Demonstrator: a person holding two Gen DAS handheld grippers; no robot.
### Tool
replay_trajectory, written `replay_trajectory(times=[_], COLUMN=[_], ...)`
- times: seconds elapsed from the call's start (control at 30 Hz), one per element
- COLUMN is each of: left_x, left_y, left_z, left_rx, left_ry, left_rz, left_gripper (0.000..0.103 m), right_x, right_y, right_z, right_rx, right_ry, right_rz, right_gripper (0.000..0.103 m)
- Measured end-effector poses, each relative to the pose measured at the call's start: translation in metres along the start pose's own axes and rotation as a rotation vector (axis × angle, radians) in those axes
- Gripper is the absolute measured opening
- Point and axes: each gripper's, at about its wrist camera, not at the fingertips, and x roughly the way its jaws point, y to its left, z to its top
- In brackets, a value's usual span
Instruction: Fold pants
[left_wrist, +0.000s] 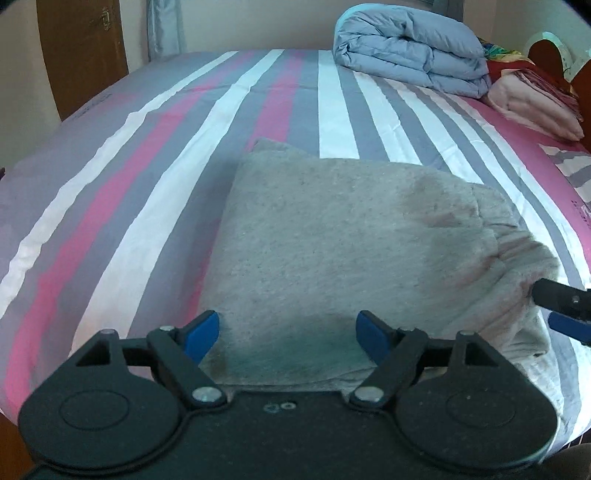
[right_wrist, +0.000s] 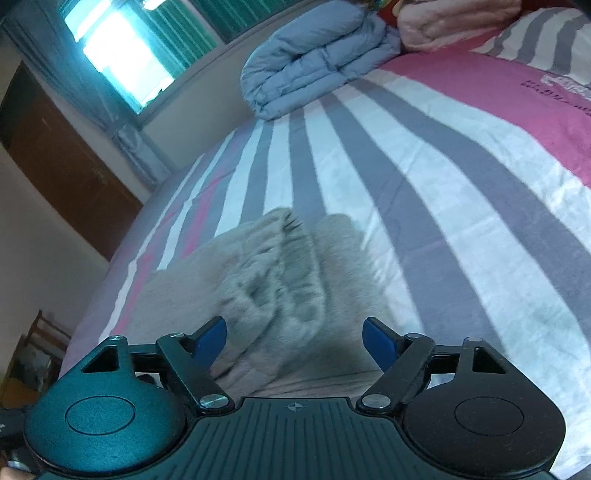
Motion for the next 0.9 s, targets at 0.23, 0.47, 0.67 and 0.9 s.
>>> replay_trajectory(times=[0.23,0.47,0.67,0.9], left_x=[0.001,0.005,0.006,0.007], left_y=[0.006,0.017,0.026,0.029], left_z=[-0.005,-0.008,-0.009,-0.01], left_rx=[-0.001,-0.032,-0.064,-0.073], left_ry=[-0.007,-0.001,0.008,0.006], left_rz=[-0.008,-0.016,-0.028,-0.022], left_gripper=[0.079,0.081,0.083,0.083], right_x=[0.026,0.032,0.044,0.052], right_y=[0.012,0.024,0.021,0.023], right_z=[0.001,0.003,0.007,0.005], right_rx=[0.024,0.041,0.048,0.107], right_ry=[0.068,0.087,0.127,0.113], right_rz=[-0.017,-0.019,-0.078,-0.036], right_gripper=[0.08,0.08,0.08,0.054])
